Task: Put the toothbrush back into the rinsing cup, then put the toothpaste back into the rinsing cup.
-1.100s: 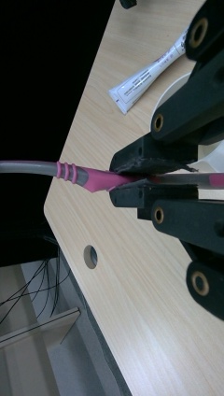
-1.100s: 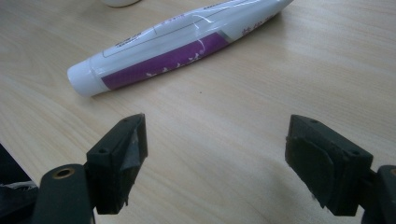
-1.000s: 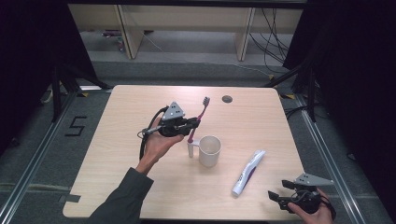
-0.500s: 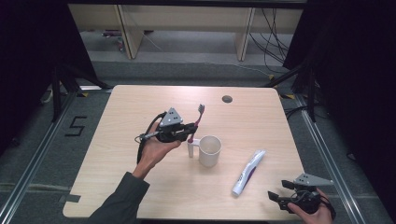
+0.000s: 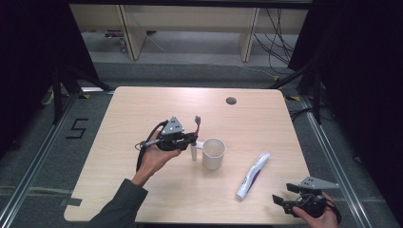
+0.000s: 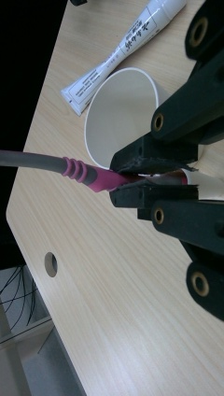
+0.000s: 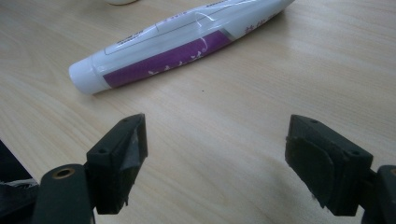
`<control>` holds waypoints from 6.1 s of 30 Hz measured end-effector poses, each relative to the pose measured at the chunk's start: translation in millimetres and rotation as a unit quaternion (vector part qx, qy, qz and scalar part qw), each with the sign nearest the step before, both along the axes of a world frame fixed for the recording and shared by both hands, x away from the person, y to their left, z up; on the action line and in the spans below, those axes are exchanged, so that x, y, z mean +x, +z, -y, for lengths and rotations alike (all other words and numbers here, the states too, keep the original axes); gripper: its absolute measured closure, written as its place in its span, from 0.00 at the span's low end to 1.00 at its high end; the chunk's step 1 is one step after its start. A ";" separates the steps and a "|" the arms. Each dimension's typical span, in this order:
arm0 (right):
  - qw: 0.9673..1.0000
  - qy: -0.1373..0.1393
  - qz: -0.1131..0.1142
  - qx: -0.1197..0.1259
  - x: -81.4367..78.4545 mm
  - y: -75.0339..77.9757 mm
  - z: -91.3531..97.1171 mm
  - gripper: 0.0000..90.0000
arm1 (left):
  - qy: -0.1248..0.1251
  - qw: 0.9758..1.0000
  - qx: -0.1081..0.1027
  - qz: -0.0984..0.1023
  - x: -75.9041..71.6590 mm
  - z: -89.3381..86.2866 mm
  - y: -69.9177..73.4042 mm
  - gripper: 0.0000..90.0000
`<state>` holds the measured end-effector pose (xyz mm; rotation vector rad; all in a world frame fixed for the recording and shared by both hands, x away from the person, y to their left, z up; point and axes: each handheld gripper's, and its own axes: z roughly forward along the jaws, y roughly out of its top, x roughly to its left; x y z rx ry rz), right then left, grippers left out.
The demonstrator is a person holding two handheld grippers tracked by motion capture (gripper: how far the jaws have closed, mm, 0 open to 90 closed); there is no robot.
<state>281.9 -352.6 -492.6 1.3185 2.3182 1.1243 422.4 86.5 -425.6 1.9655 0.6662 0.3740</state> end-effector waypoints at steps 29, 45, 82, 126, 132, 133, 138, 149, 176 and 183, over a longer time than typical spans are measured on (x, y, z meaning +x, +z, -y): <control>1.000 -0.003 0.000 0.000 -0.1 -0.2 -0.4 0.24 | 0.012 1.000 0.007 -0.015 -10.8 -13.8 -0.1 0.58; 1.000 -0.005 0.000 0.000 0.0 -0.3 -0.5 0.24 | 0.014 0.999 0.037 -0.026 -34.6 -33.0 -2.8 0.41; 1.000 -0.009 -0.005 0.011 1.5 -2.6 1.2 0.24 | 0.033 0.997 0.044 -0.056 -81.1 -53.2 -47.5 0.29; 1.000 0.004 -0.012 0.008 17.0 1.6 -17.6 0.27 | 0.035 0.993 0.075 -0.086 -119.1 -61.9 -80.7 0.27; 1.000 0.019 -0.013 -0.005 25.9 7.4 -37.3 0.31 | 0.031 0.993 0.076 -0.086 -120.3 -60.8 -80.8 0.27; 1.000 0.024 -0.012 -0.008 28.2 7.8 -41.0 0.31 | 0.031 0.993 0.075 -0.087 -120.3 -60.6 -81.0 0.27; 0.999 0.048 -0.003 -0.009 27.7 17.7 -59.3 0.55 | 0.032 0.992 0.083 -0.086 -119.9 -60.7 -81.5 0.27; 0.993 0.110 0.013 -0.030 36.9 22.4 -97.9 0.94 | 0.030 0.992 0.089 -0.085 -120.6 -61.0 -81.2 0.27; 0.981 0.181 -0.020 -0.062 27.2 6.4 -115.9 0.99 | 0.028 0.992 0.087 -0.089 -121.7 -60.3 -83.2 0.28; 0.982 0.181 -0.013 -0.057 16.5 8.5 -97.6 0.99 | 0.028 0.991 0.095 -0.089 -121.0 -60.8 -83.5 0.28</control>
